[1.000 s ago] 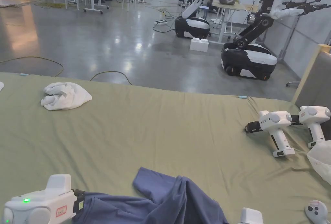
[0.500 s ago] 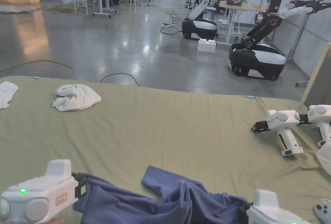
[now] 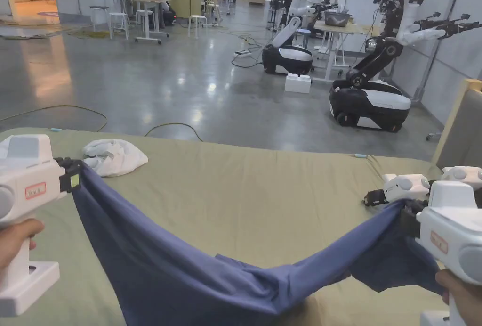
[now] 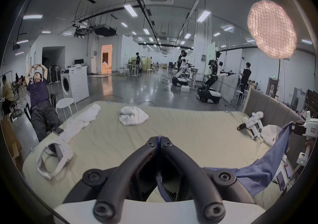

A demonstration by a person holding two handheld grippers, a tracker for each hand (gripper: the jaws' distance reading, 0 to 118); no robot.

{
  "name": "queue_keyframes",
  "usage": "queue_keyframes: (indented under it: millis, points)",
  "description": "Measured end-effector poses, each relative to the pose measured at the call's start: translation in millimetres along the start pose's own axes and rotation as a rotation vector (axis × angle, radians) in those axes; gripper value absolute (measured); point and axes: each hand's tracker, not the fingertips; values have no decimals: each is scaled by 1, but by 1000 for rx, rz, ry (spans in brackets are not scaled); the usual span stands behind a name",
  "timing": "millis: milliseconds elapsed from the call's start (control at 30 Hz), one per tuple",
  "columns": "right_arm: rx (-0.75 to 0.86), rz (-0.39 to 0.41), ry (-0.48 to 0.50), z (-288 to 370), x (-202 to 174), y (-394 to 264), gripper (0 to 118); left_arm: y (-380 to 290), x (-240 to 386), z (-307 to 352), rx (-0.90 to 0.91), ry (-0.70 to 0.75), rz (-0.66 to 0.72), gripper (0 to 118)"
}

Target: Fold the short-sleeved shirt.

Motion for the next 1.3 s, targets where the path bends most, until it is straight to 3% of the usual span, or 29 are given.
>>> queue_keyframes:
  millis: [400,633,800,900,1167,1300]
  points:
    - [138,24,-67,-23,1,135,3,119,-28,-25,80,103,-20,0]
    - [188,-9,-110,-35,10,174,3,142,-43,-40,100,143,-16,0]
    - [153,-54,-83,-39,14,146,3,109,-47,-42,84,143,2,0]
    - [89,-9,-80,-44,8,111,3,70,-47,-42,52,125,9,0]
    - [-69,-34,-58,-34,11,-21,3,-61,-53,-16,-68,94,23,0]
    - [-120,16,-86,-5,13,-70,3,-112,-65,15,-101,86,62,0]
